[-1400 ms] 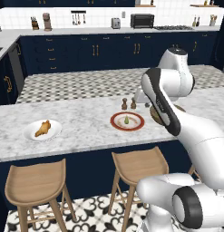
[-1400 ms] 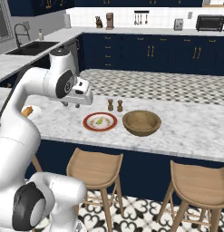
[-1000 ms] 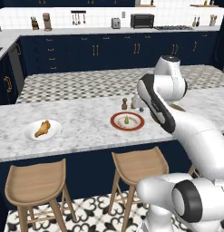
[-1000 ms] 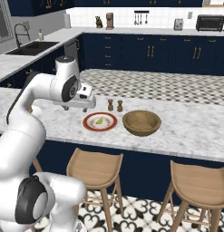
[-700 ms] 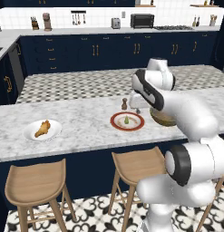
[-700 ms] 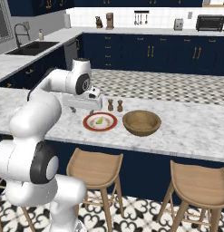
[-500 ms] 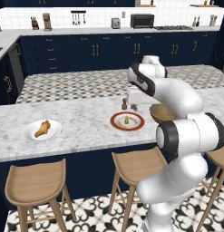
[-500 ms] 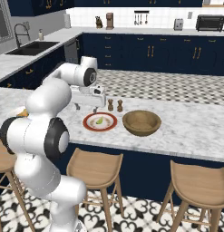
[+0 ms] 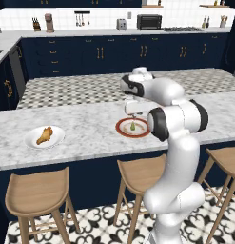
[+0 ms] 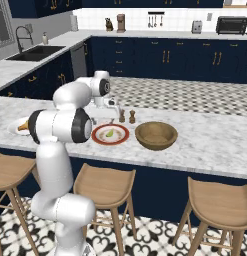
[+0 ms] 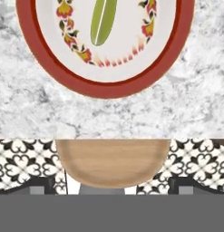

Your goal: Pick the chicken drumstick and lemon wedge from their plates and place them in the bowl. Then put the bowl in the fridge.

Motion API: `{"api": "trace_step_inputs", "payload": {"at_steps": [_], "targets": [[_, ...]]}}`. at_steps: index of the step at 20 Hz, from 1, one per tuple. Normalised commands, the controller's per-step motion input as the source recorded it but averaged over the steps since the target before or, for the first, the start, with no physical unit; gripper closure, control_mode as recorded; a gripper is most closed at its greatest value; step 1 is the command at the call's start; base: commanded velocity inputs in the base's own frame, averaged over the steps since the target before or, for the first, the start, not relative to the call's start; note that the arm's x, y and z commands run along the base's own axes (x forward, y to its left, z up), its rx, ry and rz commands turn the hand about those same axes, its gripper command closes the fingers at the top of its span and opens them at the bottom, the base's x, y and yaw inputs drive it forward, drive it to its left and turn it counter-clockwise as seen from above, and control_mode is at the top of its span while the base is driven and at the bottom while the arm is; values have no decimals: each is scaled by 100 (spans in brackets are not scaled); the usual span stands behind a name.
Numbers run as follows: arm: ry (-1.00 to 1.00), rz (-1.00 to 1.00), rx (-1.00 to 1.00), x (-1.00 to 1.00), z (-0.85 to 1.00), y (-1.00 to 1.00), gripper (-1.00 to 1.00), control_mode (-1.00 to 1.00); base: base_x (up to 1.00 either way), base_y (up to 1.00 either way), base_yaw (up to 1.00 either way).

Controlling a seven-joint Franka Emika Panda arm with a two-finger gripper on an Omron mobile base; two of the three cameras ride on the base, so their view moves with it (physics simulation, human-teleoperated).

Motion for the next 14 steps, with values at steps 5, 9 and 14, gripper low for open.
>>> {"api": "trace_step_inputs", "payload": {"at_steps": [5,9,14], "targets": [[-17,1,-2,3,-64,0,-100,-100,0,0,0],[-29,0,0,5,-65,-5,-100,-100,0,0,0],[-29,-2,1,41,-42,0,-100,-100,0,0,0]]}}
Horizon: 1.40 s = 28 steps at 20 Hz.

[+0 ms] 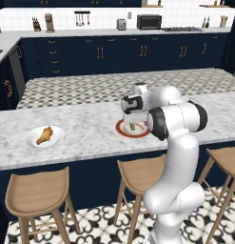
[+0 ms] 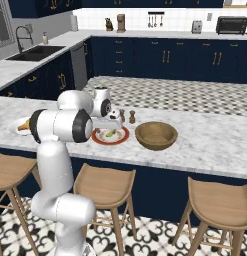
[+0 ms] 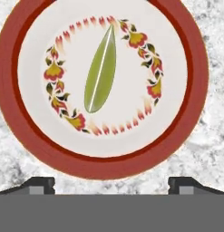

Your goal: Pick the chicken drumstick and lemon wedge from their plates and place them in the bowl. Then put the bowl in the fridge.

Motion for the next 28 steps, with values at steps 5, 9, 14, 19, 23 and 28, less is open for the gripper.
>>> {"api": "trace_step_inputs", "payload": {"at_steps": [5,9,14,19,23,28], "targets": [[-4,-4,5,77,-2,0,-100,-100,0,0,0],[0,-4,4,69,-2,0,-100,-100,0,0,0],[2,-7,2,44,-46,0,-100,-100,0,0,0],[3,-6,0,36,-47,0,-100,-100,0,0,0],[1,-6,0,4,-32,3,-100,-100,0,0,0],[1,-12,0,-18,-50,9,100,-100,0,0,0]]}}
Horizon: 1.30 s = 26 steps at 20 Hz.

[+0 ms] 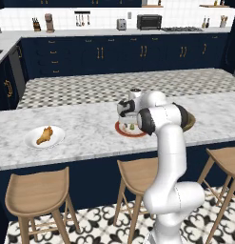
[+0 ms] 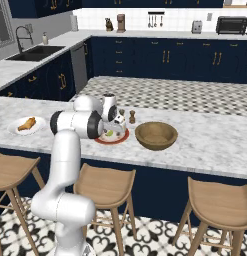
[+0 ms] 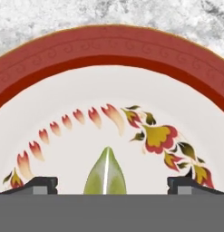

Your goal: Pick the chicken drumstick and lemon wedge from their plates and place them in the bowl. Then put the bowl in the fridge.

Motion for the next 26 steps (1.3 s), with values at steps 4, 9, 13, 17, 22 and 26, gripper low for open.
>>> {"api": "trace_step_inputs", "payload": {"at_steps": [4,9,13,17,22,26], "targets": [[0,-15,0,-33,-58,0,100,-100,0,0,0],[-4,-15,0,-22,-28,0,100,-100,0,0,0],[-5,-16,0,-36,-7,-3,100,-100,0,0,0],[-8,-12,2,-37,49,-48,100,-100,0,0,0],[0,-2,6,-53,88,-91,100,-100,0,0,0],[0,0,2,-19,64,-95,100,-100,0,0,0]]}}
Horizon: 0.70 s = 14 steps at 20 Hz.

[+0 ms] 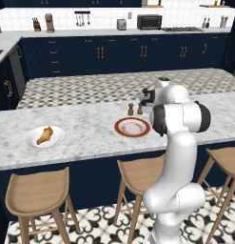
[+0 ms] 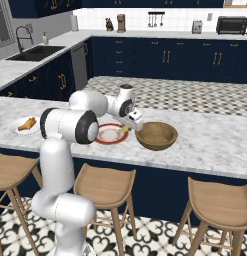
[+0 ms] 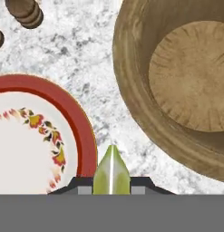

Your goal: Pick the chicken drumstick and lemon wedge from their plates and place them in the bowl. Then put the bowl in the fridge.

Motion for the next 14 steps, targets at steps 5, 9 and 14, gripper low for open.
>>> {"api": "trace_step_inputs", "payload": {"at_steps": [5,9,14], "targets": [[0,0,-1,12,20,-98,100,-100,0,0,0],[8,0,-4,42,-17,-89,100,-100,0,0,0],[2,3,-2,7,-55,-34,100,-100,0,0,0]]}}
